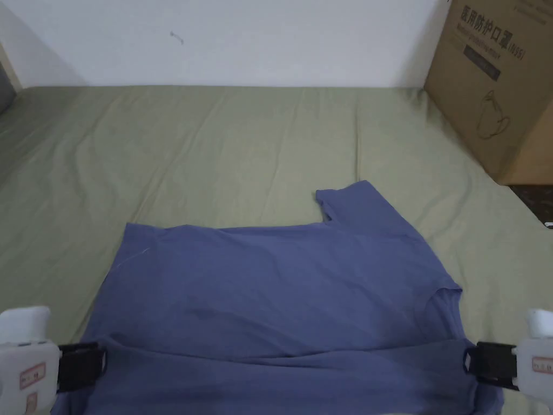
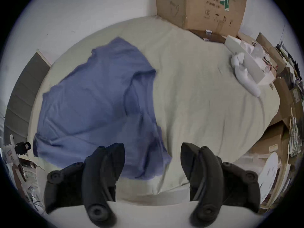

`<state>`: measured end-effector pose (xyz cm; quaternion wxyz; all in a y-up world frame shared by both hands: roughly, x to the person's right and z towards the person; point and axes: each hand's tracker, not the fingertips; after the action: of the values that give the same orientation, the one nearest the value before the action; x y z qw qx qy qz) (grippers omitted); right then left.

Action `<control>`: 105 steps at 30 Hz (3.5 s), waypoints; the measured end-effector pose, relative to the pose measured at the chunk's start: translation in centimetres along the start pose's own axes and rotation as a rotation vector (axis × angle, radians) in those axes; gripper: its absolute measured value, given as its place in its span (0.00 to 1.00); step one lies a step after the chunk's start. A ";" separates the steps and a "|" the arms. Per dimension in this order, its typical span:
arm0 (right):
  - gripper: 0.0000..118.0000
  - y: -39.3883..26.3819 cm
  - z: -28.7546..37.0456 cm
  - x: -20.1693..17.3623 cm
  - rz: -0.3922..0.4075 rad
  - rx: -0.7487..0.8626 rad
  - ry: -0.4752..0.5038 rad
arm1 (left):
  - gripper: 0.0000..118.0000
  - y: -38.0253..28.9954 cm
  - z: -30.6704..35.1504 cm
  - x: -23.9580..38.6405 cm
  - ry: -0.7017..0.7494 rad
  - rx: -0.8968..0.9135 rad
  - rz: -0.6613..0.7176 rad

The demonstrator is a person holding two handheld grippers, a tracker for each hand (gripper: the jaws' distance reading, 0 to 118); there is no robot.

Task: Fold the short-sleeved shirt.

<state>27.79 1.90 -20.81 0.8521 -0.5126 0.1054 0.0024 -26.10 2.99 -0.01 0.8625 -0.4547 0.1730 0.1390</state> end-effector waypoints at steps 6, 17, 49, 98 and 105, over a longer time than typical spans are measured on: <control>0.00 1.9 -2.0 -2.6 0.069 -0.010 0.049 | 0.00 1.5 -2.7 2.7 0.022 -0.002 -0.073; 0.17 14.2 -9.4 -4.5 0.075 0.085 0.054 | 0.00 7.1 -6.1 4.2 -0.065 0.008 0.009; 0.01 24.0 -18.8 -5.9 0.195 0.024 0.017 | 0.77 17.8 -16.5 1.2 0.024 -0.003 0.018; 0.01 -3.7 -0.1 0.5 0.145 -0.049 0.037 | 0.02 -3.3 -2.5 -3.3 -0.010 -0.113 -0.050; 0.54 -3.0 0.1 0.0 0.094 -0.015 -0.046 | 0.90 -2.7 -0.5 -2.4 0.006 -0.043 0.008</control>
<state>28.19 0.58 -18.09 0.8493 -0.5134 0.1095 0.0552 -27.32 0.95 2.75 0.8516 -0.4727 0.1745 0.1445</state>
